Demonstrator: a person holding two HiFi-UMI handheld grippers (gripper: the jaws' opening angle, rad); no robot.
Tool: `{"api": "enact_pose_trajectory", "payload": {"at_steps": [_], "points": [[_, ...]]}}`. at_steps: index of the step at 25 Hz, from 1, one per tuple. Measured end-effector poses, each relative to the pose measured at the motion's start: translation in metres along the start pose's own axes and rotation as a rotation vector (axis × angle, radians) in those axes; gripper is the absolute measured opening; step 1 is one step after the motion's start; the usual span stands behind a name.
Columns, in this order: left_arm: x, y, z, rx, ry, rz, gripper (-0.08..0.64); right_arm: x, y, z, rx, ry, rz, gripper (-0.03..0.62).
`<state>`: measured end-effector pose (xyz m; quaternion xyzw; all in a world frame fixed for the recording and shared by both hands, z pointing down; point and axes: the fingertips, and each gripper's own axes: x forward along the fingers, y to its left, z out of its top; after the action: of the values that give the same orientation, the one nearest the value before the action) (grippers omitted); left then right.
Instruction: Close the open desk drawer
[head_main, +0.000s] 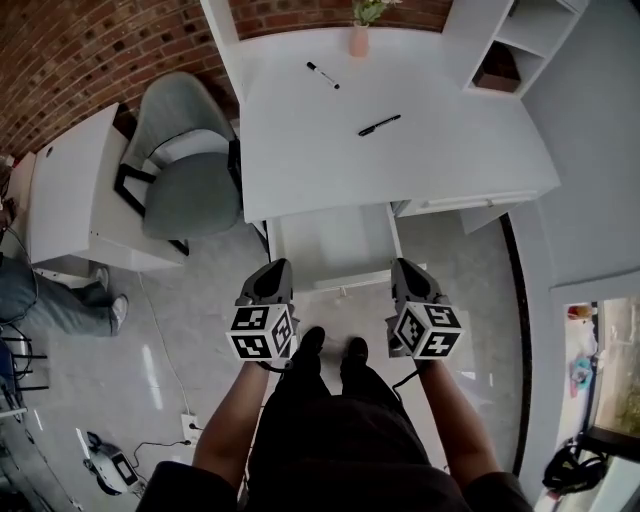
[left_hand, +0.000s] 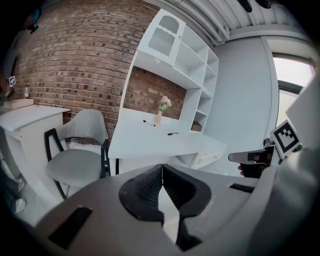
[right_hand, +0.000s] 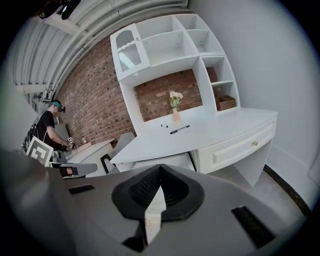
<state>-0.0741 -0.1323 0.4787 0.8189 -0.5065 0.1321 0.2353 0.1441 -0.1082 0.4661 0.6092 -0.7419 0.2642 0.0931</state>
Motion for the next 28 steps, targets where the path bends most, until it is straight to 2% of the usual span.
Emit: {"api": "enact_pose_trajectory", "payload": {"at_steps": [5, 14, 20, 28], "points": [[-0.012, -0.016, -0.023, -0.041, 0.007, 0.088, 0.009, -0.005, -0.012, -0.014, -0.040, 0.045, 0.080, 0.005], [-0.034, -0.037, -0.064, -0.081, 0.031, 0.181, 0.009, -0.016, -0.019, -0.053, -0.074, 0.125, 0.172, 0.005], [-0.037, -0.037, -0.093, -0.095, 0.073, 0.229, 0.009, -0.016, -0.024, -0.080, -0.065, 0.186, 0.194, 0.005], [-0.025, -0.024, -0.118, -0.112, 0.113, 0.250, 0.009, 0.002, -0.027, -0.104, -0.072, 0.240, 0.169, 0.005]]}}
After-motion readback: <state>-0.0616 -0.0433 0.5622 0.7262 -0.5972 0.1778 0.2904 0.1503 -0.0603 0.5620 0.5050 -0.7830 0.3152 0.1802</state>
